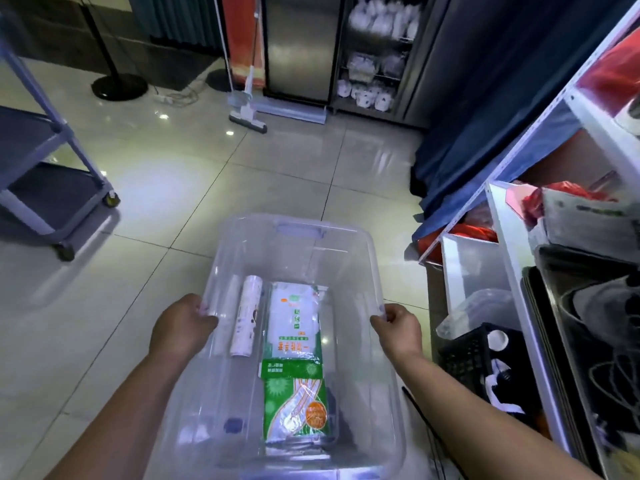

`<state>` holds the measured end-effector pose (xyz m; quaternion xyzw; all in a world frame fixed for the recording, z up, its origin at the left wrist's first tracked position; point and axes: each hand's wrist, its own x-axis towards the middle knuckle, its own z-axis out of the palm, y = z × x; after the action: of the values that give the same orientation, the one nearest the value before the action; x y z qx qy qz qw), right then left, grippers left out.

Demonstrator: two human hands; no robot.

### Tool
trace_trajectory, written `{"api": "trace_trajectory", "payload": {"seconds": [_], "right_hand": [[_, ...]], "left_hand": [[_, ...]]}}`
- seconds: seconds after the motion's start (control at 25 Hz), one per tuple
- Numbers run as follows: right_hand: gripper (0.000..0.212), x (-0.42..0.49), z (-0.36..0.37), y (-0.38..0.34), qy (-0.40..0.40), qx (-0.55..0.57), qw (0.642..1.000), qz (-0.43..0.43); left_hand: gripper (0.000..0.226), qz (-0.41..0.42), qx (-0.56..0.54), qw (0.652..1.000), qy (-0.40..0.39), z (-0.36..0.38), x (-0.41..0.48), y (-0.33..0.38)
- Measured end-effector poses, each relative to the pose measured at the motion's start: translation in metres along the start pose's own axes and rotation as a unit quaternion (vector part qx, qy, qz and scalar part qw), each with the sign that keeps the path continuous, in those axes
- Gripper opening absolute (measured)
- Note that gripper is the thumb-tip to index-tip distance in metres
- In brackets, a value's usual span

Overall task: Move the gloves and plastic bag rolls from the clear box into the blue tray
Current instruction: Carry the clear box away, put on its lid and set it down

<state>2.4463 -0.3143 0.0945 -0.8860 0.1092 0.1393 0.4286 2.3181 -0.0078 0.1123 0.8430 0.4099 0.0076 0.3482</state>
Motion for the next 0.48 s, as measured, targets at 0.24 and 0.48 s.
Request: {"api": "trace_trajectory", "payload": {"seconds": [0.24, 0.48], "right_hand": [[0.03, 0.157, -0.031, -0.029, 0.025, 0.02, 0.999, 0.04], [0.032, 0.261, -0.079, -0.056, 0.062, 0.033, 0.993, 0.092]], "left_hand": [[0.023, 0.056, 0.041, 0.997, -0.03, 0.071, 0.132, 0.141], [0.026, 0.108, 0.05, 0.987, -0.106, 0.13, 0.229, 0.264]]}}
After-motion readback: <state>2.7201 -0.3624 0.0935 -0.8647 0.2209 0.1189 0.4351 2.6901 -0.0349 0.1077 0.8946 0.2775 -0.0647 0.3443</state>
